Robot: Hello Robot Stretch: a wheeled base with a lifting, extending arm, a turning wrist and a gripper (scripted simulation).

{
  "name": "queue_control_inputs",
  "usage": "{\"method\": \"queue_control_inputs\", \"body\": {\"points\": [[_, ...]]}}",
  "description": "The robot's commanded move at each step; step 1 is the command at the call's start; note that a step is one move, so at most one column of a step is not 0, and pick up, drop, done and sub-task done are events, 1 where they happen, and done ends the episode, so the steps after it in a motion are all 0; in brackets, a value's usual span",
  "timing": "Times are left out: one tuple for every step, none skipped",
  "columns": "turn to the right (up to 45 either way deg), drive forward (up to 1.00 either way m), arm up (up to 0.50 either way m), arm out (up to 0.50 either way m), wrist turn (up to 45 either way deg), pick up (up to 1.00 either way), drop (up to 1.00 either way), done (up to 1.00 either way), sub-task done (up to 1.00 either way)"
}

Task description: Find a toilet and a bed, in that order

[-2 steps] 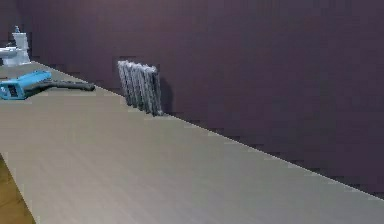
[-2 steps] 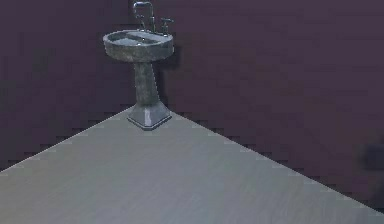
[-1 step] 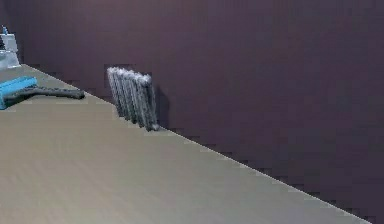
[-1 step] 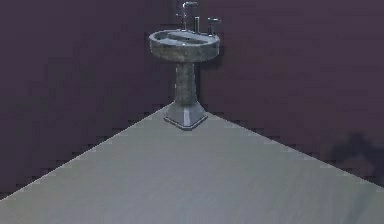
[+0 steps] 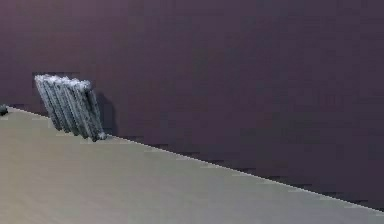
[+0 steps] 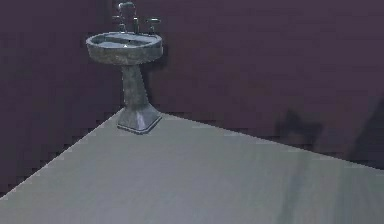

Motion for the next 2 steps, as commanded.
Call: {"method": "queue_control_inputs", "body": {"points": [[0.0,0.1,0.0,0.0,0.0,0.0,0.0,0.0,0.0],[-45.0,0.0,0.0,0.0,0.0,0.0,0.0,0.0,0.0]]}}
